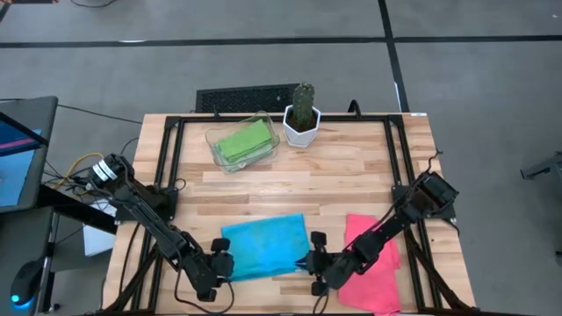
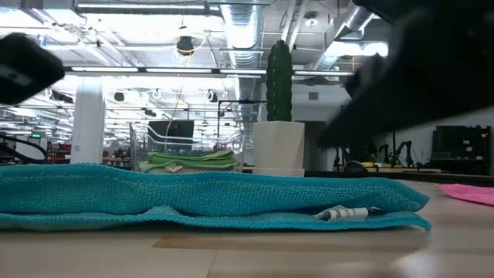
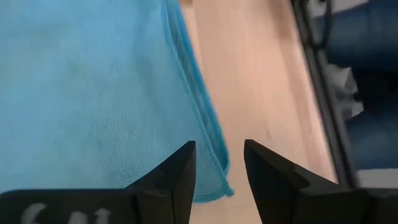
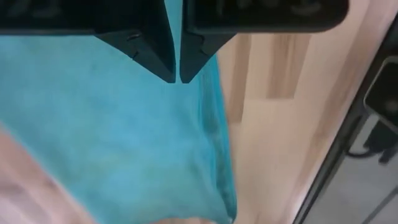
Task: Fold microfiber towels
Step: Fold the blue microfiber towel
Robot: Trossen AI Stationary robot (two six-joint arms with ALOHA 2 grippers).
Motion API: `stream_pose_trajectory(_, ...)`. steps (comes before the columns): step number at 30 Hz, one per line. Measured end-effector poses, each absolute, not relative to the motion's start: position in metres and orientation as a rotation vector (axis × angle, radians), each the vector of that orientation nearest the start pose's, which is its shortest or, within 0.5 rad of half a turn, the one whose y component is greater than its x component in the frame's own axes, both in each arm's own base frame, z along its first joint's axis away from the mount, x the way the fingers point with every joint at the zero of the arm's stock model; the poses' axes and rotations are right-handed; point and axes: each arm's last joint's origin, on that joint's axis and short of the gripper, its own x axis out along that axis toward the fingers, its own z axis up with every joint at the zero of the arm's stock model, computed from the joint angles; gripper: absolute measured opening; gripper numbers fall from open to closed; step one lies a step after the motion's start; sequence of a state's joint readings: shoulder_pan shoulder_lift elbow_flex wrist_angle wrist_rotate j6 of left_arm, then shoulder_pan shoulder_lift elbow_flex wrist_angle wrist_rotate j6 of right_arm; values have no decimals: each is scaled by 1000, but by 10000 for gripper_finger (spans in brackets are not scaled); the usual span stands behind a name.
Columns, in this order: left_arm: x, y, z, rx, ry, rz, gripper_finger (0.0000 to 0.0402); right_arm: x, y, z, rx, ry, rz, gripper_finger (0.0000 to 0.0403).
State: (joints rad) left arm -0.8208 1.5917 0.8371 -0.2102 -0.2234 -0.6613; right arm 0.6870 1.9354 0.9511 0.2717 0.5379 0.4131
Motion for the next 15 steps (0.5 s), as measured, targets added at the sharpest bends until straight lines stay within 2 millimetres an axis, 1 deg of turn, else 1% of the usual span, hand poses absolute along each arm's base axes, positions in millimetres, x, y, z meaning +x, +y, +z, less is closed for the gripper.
stream_pose_trajectory(3, 209, -213, 180, -125, 917, -234, 128, 287, 220, 109, 14, 605, 35, 33)
stream_pose_trajectory(5, 208, -212, 191, -106, 846, -218, 128, 284, 219, 107, 19, 602, 41, 24)
stream_pose_trajectory(8, 206, -211, 200, -52, 710, -104, 128, 282, 220, 105, 21, 622, 71, 16)
stream_pose_trajectory(10, 207, -212, 197, -29, 627, -24, 128, 281, 220, 99, 26, 657, 96, 15)
stream_pose_trajectory(11, 209, -213, 193, -24, 605, -7, 128, 281, 221, 95, 34, 674, 103, 16)
stream_pose_trajectory(12, 209, -213, 186, -12, 602, 1, 128, 280, 220, 90, 28, 690, 99, 17)
stream_pose_trajectory(15, 212, -214, 167, -4, 627, 19, 128, 283, 223, 84, 45, 685, 105, 25)
